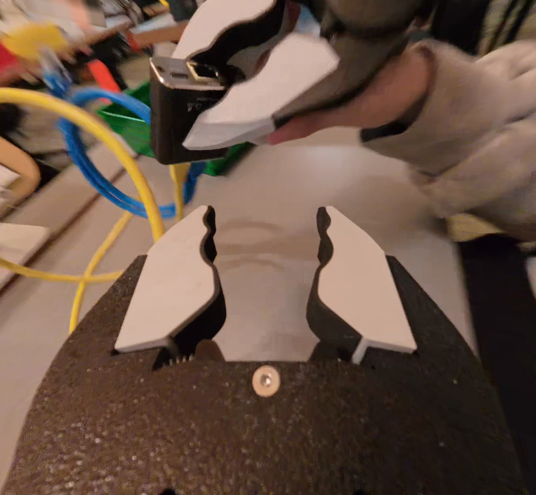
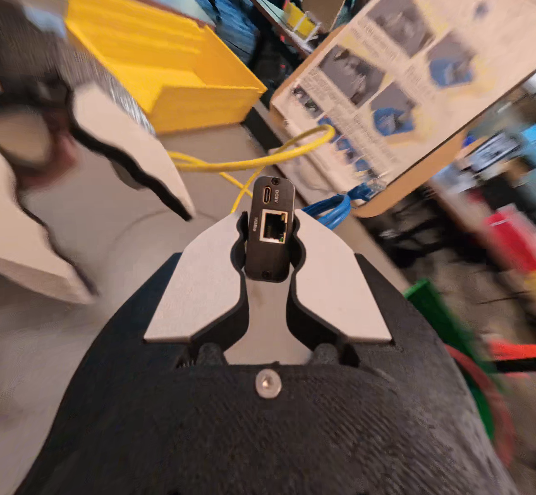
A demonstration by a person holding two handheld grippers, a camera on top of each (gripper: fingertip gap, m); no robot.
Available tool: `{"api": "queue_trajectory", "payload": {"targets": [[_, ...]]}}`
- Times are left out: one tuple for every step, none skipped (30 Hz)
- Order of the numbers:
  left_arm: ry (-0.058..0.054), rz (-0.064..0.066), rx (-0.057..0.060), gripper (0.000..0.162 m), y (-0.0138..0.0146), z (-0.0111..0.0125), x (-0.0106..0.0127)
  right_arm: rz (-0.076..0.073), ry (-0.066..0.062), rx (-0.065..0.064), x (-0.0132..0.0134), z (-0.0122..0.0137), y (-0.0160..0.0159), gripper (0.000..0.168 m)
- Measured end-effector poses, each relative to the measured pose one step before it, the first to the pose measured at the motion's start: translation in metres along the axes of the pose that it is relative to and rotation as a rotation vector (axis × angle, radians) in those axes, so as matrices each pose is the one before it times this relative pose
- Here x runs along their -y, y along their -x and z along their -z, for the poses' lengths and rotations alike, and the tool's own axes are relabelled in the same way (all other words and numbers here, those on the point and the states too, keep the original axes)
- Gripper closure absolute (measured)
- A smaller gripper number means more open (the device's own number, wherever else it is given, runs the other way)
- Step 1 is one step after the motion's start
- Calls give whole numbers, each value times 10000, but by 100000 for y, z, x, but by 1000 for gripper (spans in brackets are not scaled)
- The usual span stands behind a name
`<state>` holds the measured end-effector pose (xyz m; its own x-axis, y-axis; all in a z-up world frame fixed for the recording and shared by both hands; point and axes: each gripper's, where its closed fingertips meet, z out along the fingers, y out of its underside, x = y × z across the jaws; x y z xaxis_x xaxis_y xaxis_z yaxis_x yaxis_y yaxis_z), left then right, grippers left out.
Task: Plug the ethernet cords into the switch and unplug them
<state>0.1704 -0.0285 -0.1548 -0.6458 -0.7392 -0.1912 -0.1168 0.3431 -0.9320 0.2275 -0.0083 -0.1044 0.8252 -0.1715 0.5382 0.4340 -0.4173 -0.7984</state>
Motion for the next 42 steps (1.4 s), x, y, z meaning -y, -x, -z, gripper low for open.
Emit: {"api": "queue_trajectory", "payload": {"targets": [[182, 744, -502, 93, -629, 785, 841, 1273, 134, -697, 53, 194, -446, 141], [96, 914, -255, 93, -349, 775, 926, 1162, 289, -919, -131, 123, -640, 141], [-7, 1130, -189, 92, -240, 703, 943, 1319, 267, -810, -139, 103, -372, 141], [-156, 1257, -156, 93, -131, 558, 991, 1343, 118, -754, 56, 138, -227, 141], [-281, 1145, -104, 94, 42, 366, 984, 925, -46, -800, 290, 187, -274, 141], [-348, 880, -169, 96, 73, 209, 914, 433, -180, -476, 501, 160, 3, 141], [-328, 691, -58, 101, 326, 124, 773, 106, -135, -154, 466, 78, 278, 141], [-232, 562, 84, 107, 553, 46, 569, 89, -108, -47, 399, 53, 354, 141], [-139, 456, -97, 112, 275, -42, 329, 276, -110, -137, 393, 110, 228, 141], [-85, 443, -259, 118, 42, -73, 162, 304, -120, -124, 385, 123, 236, 141], [-27, 445, -175, 119, 197, -100, 33, 113, -147, -152, 371, 148, 122, 141], [17, 436, -213, 119, 193, -106, -93, 81, -195, -180, 346, 194, 24, 141], [64, 515, -359, 120, 23, -114, -197, 190, -168, -195, 262, 196, -56, 141], [106, 576, -437, 119, -67, -122, -269, 228, -168, -200, 217, 199, -105, 141], [132, 548, -466, 120, -104, -155, -322, 232, -207, -75, 261, 147, 33, 141], [162, 447, -346, 125, 36, -165, -352, 237, -160, -14, 219, 56, 120, 141], [129, 278, -131, 130, 290, -169, -307, 331, 8, -110, 29, -1, -7, 141], [-14, 94, -33, 130, 339, -95, -89, 348, 48, 25, -100, -78, 173, 141], [-97, 19, 24, 134, 307, -12, 92, 112, 72, 220, -166, -171, 434, 141], [-96, -15, 101, 136, 287, -4, 123, 42, 85, 178, -115, -178, 408, 141], [-84, -53, 103, 136, 233, -40, 76, 137, 81, 32, -104, -109, 174, 141], [-84, -30, 18, 136, 137, -79, 52, 191, 20, -14, -83, -78, 53, 141], [-90, -105, -102, 136, 0, -67, 79, 180, 7, -96, -125, -74, -94, 141], [-48, -342, -188, 136, -70, -71, 70, 119, -31, -205, -101, -23, -292, 141], [45, -476, -270, 137, -118, 11, -4, 76, -181, -84, 66, 39, -245, 141], [61, -319, -268, 137, -168, 75, -30, -168, -293, 83, 267, 80, -89, 140], [-19, -153, -179, 137, -170, 76, 34, -421, -85, 117, 83, 28, -74, 140], [-65, -235, -69, 137, -113, 54, 54, -482, -18, 113, 6, 50, -110, 136], [-5, -307, 44, 137, 31, 127, 16, -561, -158, 154, 118, 94, -99, 124], [14, -329, 80, 137, 109, 221, 48, -747, -176, 144, 100, 141, -192, 109], [-67, -412, 126, 137, 176, 341, 190, -860, -226, 239, 147, 284, -137, 102], [7, -407, 143, 137, 266, 435, 137, -956, -358, 404, 310, 436, -10, 96], [109, -263, 77, 137, 244, 510, 57, -1180, -378, 343, 304, 538, -195, 92], [82, -126, -37, 137, 145, 538, 105, -1460, -324, 277, 194, 617, -422, 93], [-27, -48, -59, 137, 127, 542, 253, -1760, -421, 516, 357, 652, -251, 94], [-30, -41, -68, 137, 124, 507, 256, -2026, -516, 473, 456, 653, -355, 97], [145, -32, -290, 137, -138, 397, 1, -2293, -311, 137, 41, 473, -784, 109], [187, 53, -469, 137, -386, 246, -134, -2311, 3, 20, -531, 182, -926, 115], [82, 122, -402, 138, -375, 80, -77, -2072, -76, 496, -510, -91, -313, 111], [63, 60, -322, 137, -326, -78, -98, -1766, 51, 507, -760, -276, -242, 113], [91, -72, -286, 138, -321, -188, -154, -1483, 122, 637, -864, -425, 28, 104], [105, -53, -217, 137, -234, -245, -211, -1302, -86, 961, -434, -421, 610, 101]]}}
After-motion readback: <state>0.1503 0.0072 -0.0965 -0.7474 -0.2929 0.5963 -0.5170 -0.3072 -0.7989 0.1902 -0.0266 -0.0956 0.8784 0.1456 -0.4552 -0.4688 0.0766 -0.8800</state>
